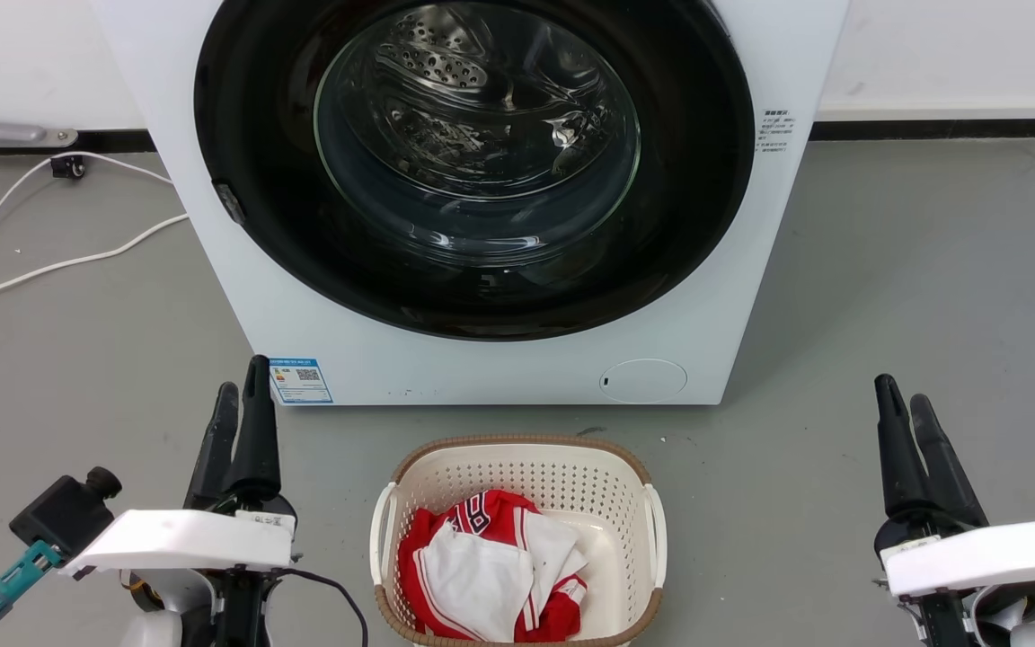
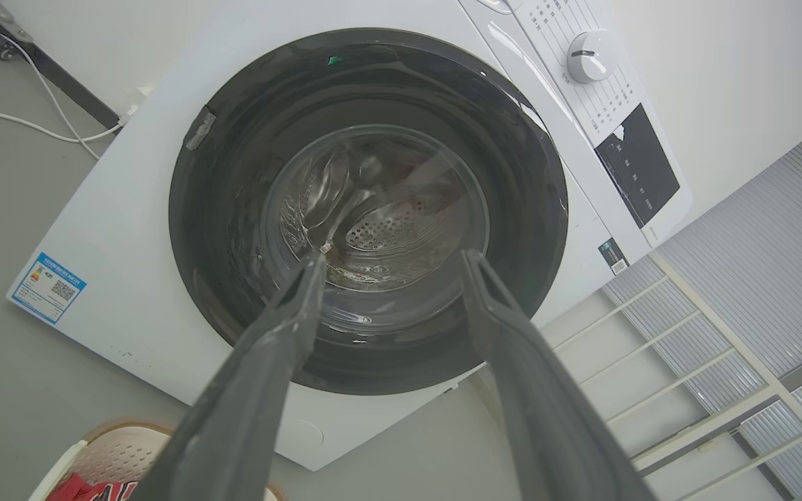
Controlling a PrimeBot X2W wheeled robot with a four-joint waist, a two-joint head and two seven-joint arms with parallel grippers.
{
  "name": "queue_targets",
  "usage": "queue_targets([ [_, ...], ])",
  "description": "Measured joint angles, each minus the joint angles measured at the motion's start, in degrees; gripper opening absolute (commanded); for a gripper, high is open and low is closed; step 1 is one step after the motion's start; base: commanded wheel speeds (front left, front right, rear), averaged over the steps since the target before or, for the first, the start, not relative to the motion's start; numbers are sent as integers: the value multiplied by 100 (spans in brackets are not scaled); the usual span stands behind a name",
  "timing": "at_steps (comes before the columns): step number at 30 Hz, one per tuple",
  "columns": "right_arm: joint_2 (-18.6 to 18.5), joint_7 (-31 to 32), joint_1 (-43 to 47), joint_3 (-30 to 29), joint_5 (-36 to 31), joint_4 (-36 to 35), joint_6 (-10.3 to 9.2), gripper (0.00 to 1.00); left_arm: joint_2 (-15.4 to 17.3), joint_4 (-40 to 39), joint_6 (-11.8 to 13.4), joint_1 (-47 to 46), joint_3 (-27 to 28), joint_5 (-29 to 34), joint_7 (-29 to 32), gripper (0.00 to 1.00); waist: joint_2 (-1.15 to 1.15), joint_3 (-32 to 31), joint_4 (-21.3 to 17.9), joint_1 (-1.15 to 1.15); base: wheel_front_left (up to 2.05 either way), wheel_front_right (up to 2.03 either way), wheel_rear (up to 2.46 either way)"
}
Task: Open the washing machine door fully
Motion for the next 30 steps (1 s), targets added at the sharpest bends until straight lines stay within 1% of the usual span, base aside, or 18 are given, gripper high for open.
queue_targets([
  [9,0,-129,52,70,-1235,-23,0,100,15,-26,-1,14,-107,1118,-154,100,0,-21,-4,0,0,0,0],
  [20,2,-65,113,25,-2034,46,0,100,27,82,0,37,-147,2146,-313,100,0,-41,-6,0,0,0,0],
  [30,3,-81,116,8,-2595,73,0,100,20,118,30,38,-147,2732,-465,100,0,-37,-27,0,0,0,0],
])
